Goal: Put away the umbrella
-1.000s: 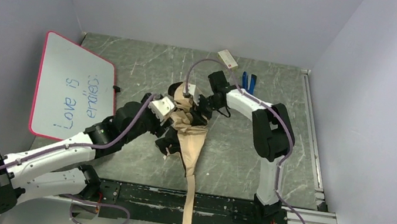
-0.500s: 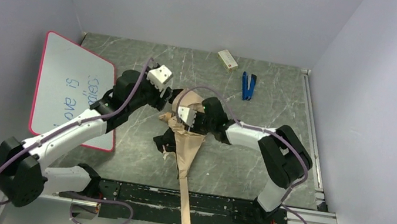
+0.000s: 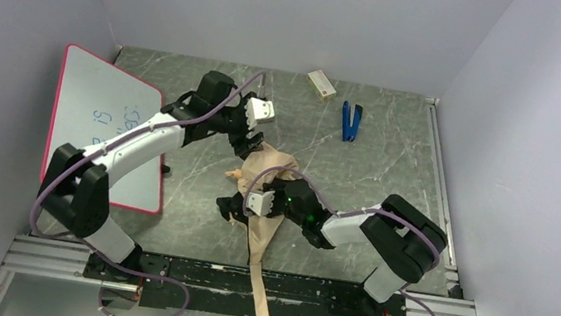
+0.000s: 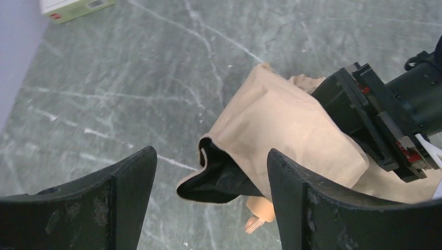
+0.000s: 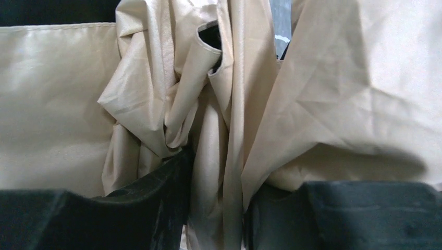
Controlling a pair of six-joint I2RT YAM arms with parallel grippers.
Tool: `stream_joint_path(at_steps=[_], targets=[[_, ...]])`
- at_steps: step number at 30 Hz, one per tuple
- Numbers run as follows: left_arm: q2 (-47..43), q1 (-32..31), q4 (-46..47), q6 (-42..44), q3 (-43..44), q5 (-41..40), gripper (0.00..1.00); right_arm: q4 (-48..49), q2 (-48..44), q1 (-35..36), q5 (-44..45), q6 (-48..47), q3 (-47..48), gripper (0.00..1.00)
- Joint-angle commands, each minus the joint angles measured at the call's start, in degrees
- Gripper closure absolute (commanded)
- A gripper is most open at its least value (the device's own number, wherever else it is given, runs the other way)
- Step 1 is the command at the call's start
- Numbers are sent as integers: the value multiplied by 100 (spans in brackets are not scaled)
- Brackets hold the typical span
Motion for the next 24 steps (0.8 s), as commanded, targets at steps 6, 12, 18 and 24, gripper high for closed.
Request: stream_joint_path(at_steps=[6, 12, 18, 24], targets=[[793, 69, -1300, 797, 735, 1788, 6, 213, 296, 485, 545, -673, -360, 63], [750, 24, -1183, 995, 236, 1535, 2, 325, 289, 563, 538, -791, -410, 63], [1222, -272, -1518, 1285, 283, 1246, 2, 378, 239, 633, 534, -852, -396, 63], [1739, -578, -1883, 1473, 295, 808, 3, 397, 102, 665, 496, -877, -477, 63]])
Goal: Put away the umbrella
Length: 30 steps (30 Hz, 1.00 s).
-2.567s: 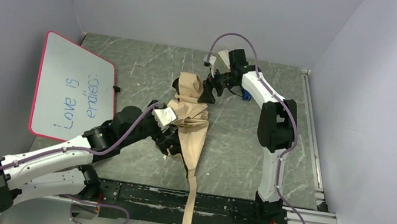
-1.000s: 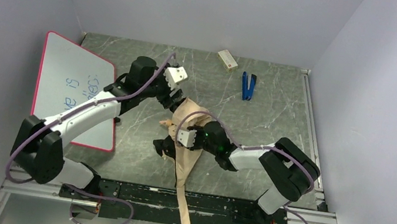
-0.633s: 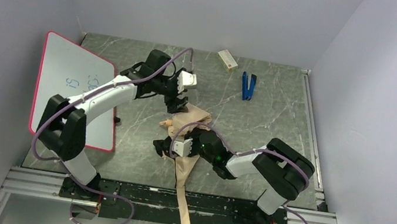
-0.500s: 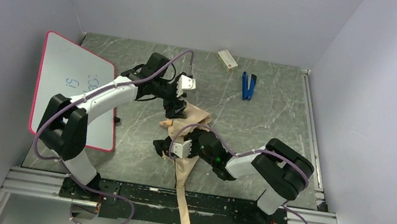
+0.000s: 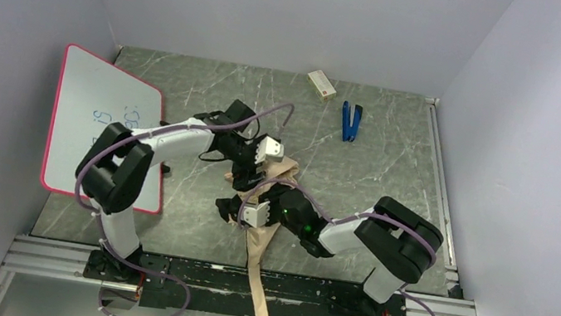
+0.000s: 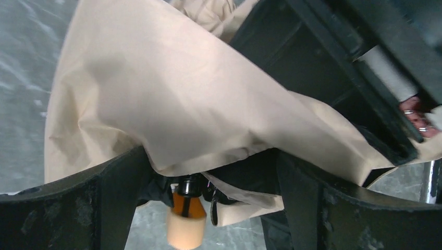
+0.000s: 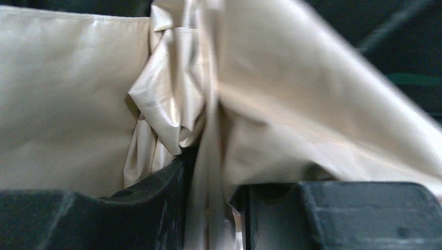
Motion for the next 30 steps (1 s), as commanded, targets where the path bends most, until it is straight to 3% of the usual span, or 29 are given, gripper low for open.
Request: stream_joint_path(at_steps=[1, 10, 17, 20, 26, 30], targets=[[331, -214, -458, 358, 41, -287, 4, -183, -52, 111, -293, -60, -194, 63], [836, -350, -580, 372, -198, -795, 14, -157, -238, 110, -390, 24, -279, 63], [807, -539, -626, 325, -543, -1364, 42, -91, -325, 111, -494, 163, -250, 62], [851, -661, -570, 245, -656, -1733, 60, -186, -441, 109, -528, 156, -207, 60], [861, -711, -412, 148, -709, -2089, 94, -563, -1050, 111, -652, 284, -101, 39], [713, -711, -219, 133, -780, -2247, 95, -999, -1663, 118, -725, 543, -149, 32]])
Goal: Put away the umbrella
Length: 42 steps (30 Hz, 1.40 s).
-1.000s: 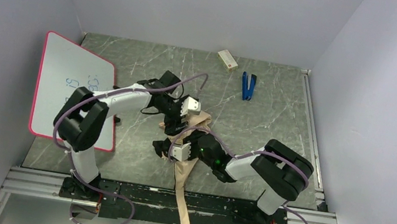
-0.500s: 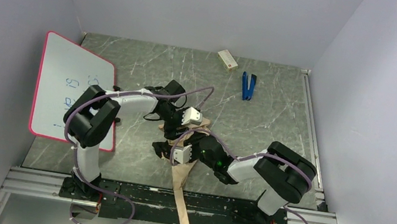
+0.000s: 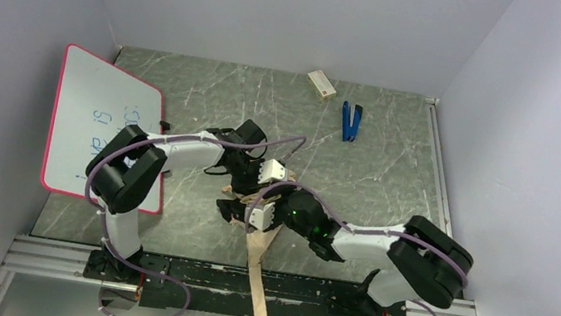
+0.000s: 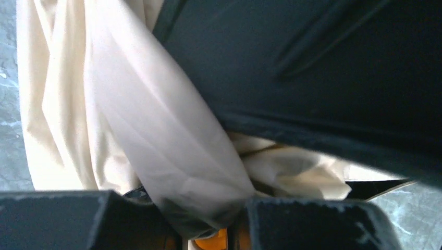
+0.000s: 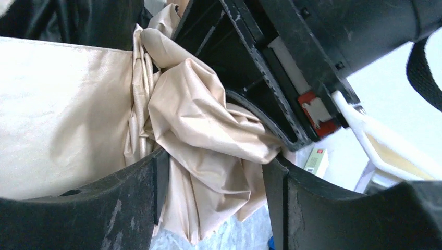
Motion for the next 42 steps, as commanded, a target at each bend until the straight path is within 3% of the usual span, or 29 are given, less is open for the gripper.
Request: stream_joint_path(at_steps=[1, 10, 15, 22, 25, 28, 30, 37, 42], targets=[[248, -62, -69, -6, -463, -994, 95, -550, -744, 64, -286, 372, 40, 31], [-235, 90, 975, 25, -951, -1456, 95, -2528, -2626, 172, -359, 1722, -56, 28], [-675, 127, 1516, 225, -1313, -1394, 95, -1770, -3647, 65, 167, 3190, -401, 29], [-1112, 121, 2381, 253, -1871, -1729, 95, -1809, -4069, -664, 381, 5130, 34, 30], [-1130, 64, 2745, 184, -2003, -2090, 95, -2342, -3725, -1588, -284, 6023, 582, 30], [-1151, -75, 3168, 215, -2160, -2407, 95, -3084, -2965, -2919, -1724, 6758, 1328, 30], [-1165, -201, 3460, 339, -2331, -2519, 95, -3345, -2395, -3436, -2362, 6872, 1734, 29], [-960, -759, 4740, 1162, -3103, -3765, 95, -4242, -510, -3467, -3567, 6206, 3291, 23], [-770, -1002, 5848, 1643, -3500, -4364, 95, -4227, 302, -3459, -3991, 5440, 3871, 23]])
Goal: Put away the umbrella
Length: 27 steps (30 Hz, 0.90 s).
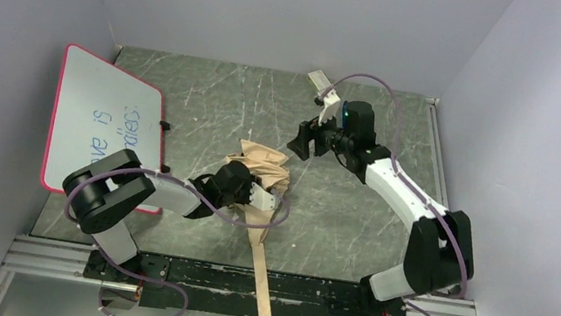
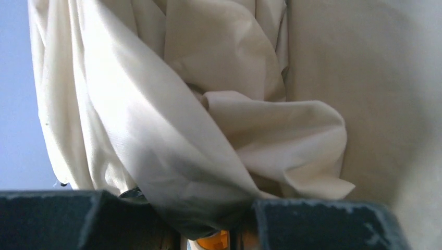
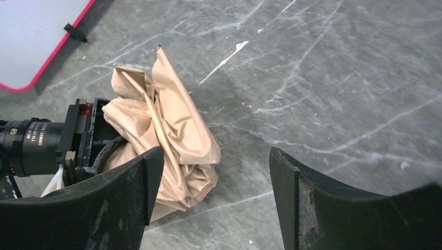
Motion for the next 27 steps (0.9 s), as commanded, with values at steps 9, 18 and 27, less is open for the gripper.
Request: stream_joint_path(at_steps=[9, 18, 27], targets=[[402, -305, 1258, 1012, -616, -1171, 95, -2030, 1586, 298, -1476, -3064, 1512, 24], [445, -425, 1317, 1108, -647, -1239, 95, -3069, 2187, 887, -1206, -4451, 2010, 23], [450, -472, 1386, 1110, -658, -1312, 95, -3666, 2844, 1242, -69, -4791, 1895, 23]])
